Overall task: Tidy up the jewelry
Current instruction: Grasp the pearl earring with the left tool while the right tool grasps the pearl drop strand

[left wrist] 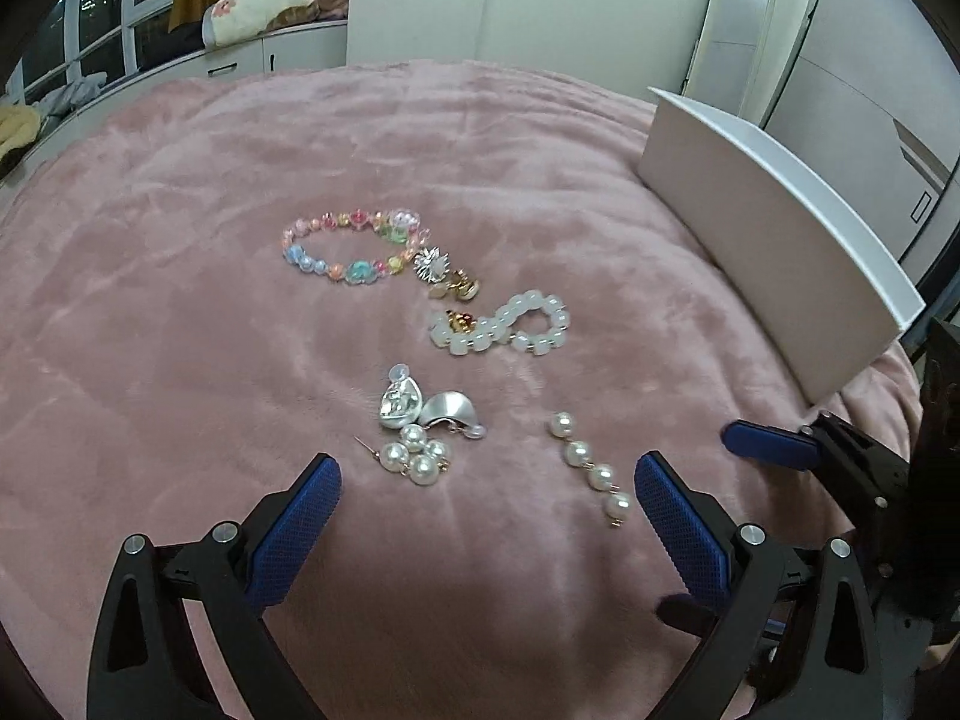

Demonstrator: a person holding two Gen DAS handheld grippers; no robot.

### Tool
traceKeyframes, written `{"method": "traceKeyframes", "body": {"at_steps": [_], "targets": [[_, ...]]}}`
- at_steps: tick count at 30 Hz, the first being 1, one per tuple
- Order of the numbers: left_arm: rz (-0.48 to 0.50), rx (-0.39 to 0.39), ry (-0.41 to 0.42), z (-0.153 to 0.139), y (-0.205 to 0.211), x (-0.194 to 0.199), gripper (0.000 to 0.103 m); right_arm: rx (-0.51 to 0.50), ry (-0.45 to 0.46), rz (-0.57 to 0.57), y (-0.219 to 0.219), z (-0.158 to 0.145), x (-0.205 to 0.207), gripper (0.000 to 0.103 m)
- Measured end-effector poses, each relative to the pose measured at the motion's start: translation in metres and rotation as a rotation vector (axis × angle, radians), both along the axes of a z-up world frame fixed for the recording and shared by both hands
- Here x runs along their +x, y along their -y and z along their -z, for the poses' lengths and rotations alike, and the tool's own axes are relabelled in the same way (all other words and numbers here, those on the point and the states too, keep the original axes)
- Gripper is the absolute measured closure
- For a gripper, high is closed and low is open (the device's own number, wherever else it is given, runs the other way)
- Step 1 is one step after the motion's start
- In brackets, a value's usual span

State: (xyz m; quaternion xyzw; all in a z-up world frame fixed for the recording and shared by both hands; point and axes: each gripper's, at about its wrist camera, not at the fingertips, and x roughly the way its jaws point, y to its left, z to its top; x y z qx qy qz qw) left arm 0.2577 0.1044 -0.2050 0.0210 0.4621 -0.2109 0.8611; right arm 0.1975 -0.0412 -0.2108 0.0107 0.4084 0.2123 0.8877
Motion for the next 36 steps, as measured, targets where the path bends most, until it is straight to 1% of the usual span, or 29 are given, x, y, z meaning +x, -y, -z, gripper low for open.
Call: {"method": "traceKeyframes", "body": {"at_steps": [1, 2, 3, 4, 5, 6, 8, 11, 12, 13, 14, 15, 16, 17, 18, 20, 25, 30, 36], "targets": [[0.0, -0.004, -0.007, 0.004, -0.001, 0.003, 0.017, 0.001, 0.003, 0.004, -0.002, 0.002, 0.003, 0.004], [-0.003, -0.014, -0.03, 0.008, -0.003, 0.005, 0.041, -0.015, 0.008, 0.011, -0.006, 0.005, 0.006, 0.004], [0.007, -0.038, -0.076, 0.014, -0.004, 0.009, 0.053, -0.021, 0.01, 0.011, -0.009, 0.007, 0.009, 0.004], [0.007, -0.035, -0.102, 0.018, -0.005, 0.012, 0.066, -0.024, 0.009, 0.012, -0.011, 0.01, 0.012, 0.005], [0.0, -0.018, -0.097, 0.019, -0.005, 0.014, 0.072, -0.037, 0.001, 0.017, -0.012, 0.013, 0.015, 0.007], [-0.008, 0.005, -0.077, 0.02, -0.004, 0.015, 0.073, -0.057, -0.011, 0.03, -0.012, 0.016, 0.018, 0.011], [-0.011, 0.013, -0.086, 0.021, -0.005, 0.017, 0.074, -0.049, -0.021, 0.036, -0.009, 0.018, 0.02, 0.012], [-0.014, 0.023, -0.08, 0.021, -0.005, 0.018, 0.074, -0.027, -0.025, 0.058, -0.003, 0.018, 0.021, 0.028], [-0.015, 0.03, -0.073, 0.021, -0.005, 0.018, 0.074, -0.017, -0.024, 0.073, 0.0, 0.017, 0.021, 0.045], [-0.021, 0.039, -0.062, 0.02, -0.004, 0.017, 0.075, -0.008, -0.023, 0.1, 0.006, 0.016, 0.021, 0.065], [-0.026, 0.045, -0.058, 0.019, -0.002, 0.015, 0.075, 0.02, -0.031, 0.131, 0.014, 0.015, 0.021, 0.071], [-0.027, 0.051, -0.053, 0.019, -0.001, 0.014, 0.076, 0.059, -0.045, 0.133, 0.02, 0.015, 0.024, 0.082], [-0.029, 0.054, -0.049, 0.018, 0.0, 0.012, 0.078, 0.097, -0.06, 0.126, 0.025, 0.015, 0.025, 0.091], [-0.031, 0.055, -0.048, 0.017, 0.0, 0.011, 0.083, 0.128, -0.071, 0.12, 0.028, 0.014, 0.026, 0.093], [-0.033, 0.053, -0.048, 0.015, 0.0, 0.01, 0.086, 0.14, -0.065, 0.112, 0.029, 0.011, 0.025, 0.099], [-0.049, 0.061, -0.037, 0.011, -0.002, 0.009, 0.087, 0.126, -0.048, 0.097, 0.025, 0.008, 0.021, 0.099], [-0.053, 0.062, -0.034, 0.009, -0.006, 0.006, 0.087, 0.123, -0.018, 0.046, 0.016, 0.002, 0.015, 0.099], [-0.04, 0.073, -0.025, 0.005, -0.006, -0.004, 0.087, 0.145, 0.014, 0.062, 0.023, -0.013, 0.011, 0.099], [-0.037, 0.082, 0.005, -0.009, -0.009, -0.018, 0.087, 0.178, 0.049, 0.075, 0.035, -0.035, 0.006, 0.099]]}}
